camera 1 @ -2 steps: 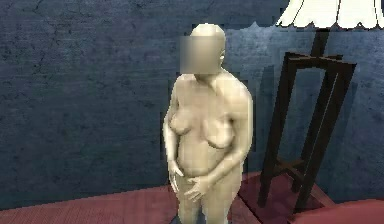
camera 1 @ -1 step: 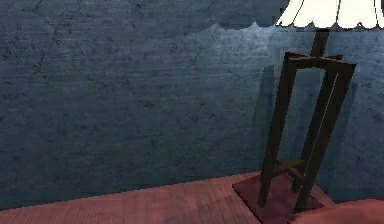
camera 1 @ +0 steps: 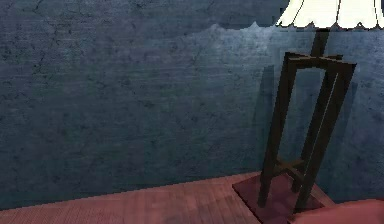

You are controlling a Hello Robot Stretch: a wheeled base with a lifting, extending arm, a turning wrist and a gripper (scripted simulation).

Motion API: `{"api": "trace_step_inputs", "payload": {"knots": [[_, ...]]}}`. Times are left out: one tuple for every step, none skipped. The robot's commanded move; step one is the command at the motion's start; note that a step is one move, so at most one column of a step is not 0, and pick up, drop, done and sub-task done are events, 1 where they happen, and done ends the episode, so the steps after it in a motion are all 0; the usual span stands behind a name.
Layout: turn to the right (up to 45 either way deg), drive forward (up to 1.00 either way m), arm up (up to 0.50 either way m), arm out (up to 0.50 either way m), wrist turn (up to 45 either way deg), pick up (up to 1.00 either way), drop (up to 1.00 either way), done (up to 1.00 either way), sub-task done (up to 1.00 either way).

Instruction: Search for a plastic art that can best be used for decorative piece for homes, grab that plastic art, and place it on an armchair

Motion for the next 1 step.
{"api": "trace_step_inputs", "payload": {"knots": [[0.0,0.0,0.0,0.0,36.0,0.0,0.0,0.0,0.0]]}}
